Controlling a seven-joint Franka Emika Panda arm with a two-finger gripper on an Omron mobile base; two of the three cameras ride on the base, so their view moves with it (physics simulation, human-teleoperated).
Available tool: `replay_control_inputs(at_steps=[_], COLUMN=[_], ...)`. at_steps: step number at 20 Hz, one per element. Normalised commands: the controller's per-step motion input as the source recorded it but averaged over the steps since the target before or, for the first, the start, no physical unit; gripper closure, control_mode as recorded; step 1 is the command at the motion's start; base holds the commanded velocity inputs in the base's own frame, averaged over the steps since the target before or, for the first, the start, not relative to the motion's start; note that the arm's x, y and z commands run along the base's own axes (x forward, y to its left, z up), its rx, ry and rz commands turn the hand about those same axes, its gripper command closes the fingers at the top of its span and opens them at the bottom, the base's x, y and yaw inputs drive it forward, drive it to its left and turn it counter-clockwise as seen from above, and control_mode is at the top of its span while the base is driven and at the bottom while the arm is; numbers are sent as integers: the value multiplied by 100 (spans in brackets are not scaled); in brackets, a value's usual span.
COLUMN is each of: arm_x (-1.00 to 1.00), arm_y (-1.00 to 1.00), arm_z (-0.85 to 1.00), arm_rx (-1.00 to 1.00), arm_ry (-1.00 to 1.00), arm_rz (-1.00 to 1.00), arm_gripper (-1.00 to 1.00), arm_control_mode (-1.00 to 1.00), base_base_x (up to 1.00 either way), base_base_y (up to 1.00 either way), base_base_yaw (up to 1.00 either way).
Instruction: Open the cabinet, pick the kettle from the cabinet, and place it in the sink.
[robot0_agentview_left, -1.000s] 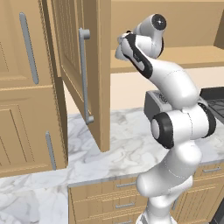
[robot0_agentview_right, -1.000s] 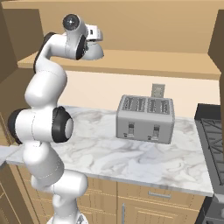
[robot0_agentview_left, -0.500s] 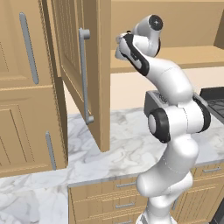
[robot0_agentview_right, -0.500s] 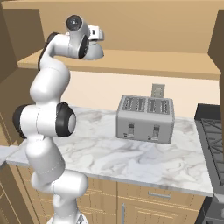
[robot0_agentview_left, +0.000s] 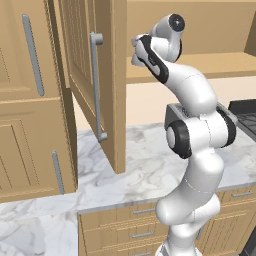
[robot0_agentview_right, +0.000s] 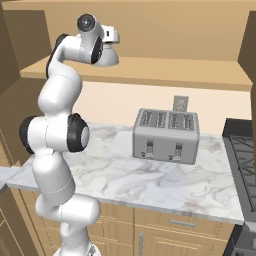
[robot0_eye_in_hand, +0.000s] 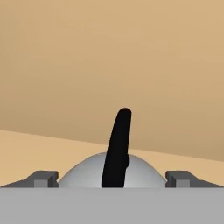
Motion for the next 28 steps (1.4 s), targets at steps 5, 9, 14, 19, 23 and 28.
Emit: replay_control_inputs(at_steps=[5, 9, 14, 19, 23, 28], arm_x=[5, -9, -8, -29, -55, -68], arm_y=[-1, -10, -4, 0, 0, 2], arm_z=[0, -2, -9, -5, 0, -1], arm_rx=[1, 5, 6, 5, 6, 5], arm_ry=[0, 0, 0, -3, -9, -11], arm_rz=[0, 0, 0, 0, 0, 0], arm_gripper=[100, 100, 100, 100, 100, 100], arm_control_mode=[-100, -100, -100, -100, -100, -100], base_base_x=[0, 0, 0, 0, 0, 0], base_base_y=[0, 0, 0, 0, 0, 0], base_base_yaw=[0, 0, 0, 0, 0, 0])
